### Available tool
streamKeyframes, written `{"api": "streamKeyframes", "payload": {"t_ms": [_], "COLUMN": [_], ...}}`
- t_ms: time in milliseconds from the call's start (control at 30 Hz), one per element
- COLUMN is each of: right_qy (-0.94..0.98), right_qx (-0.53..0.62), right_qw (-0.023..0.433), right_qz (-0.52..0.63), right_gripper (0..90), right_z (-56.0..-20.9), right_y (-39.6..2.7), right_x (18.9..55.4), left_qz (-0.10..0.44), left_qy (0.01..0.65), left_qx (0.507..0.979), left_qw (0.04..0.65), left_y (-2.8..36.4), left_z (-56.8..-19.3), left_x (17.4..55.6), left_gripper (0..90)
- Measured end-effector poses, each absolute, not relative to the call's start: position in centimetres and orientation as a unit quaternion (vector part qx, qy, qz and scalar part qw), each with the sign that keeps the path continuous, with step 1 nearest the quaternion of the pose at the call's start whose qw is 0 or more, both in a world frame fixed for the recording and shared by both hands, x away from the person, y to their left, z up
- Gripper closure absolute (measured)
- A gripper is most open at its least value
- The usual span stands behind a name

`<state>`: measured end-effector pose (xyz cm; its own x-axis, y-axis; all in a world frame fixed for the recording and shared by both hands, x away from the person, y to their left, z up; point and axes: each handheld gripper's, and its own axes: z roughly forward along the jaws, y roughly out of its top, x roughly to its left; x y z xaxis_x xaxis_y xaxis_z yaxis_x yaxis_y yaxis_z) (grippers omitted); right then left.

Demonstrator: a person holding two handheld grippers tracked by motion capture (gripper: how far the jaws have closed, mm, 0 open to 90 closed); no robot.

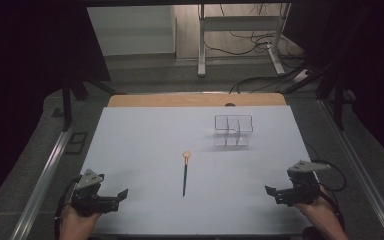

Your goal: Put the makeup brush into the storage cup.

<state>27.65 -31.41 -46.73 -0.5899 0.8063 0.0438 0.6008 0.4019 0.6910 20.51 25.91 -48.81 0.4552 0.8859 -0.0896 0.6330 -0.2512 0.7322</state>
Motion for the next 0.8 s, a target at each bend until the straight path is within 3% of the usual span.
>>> {"api": "streamKeyframes", "payload": {"t_ms": [800], "right_qy": [0.833], "right_qx": [0.409], "right_qw": [0.145], "right_qz": [0.343], "right_gripper": [0.0], "right_z": [-46.84], "right_y": [-30.93], "right_x": [27.82], "left_qz": [0.157], "left_qy": [0.496], "left_qx": [0.771], "left_qw": [0.367], "left_y": [25.68], "left_z": [-48.87], "left_x": [20.81], "left_gripper": [0.0]}}
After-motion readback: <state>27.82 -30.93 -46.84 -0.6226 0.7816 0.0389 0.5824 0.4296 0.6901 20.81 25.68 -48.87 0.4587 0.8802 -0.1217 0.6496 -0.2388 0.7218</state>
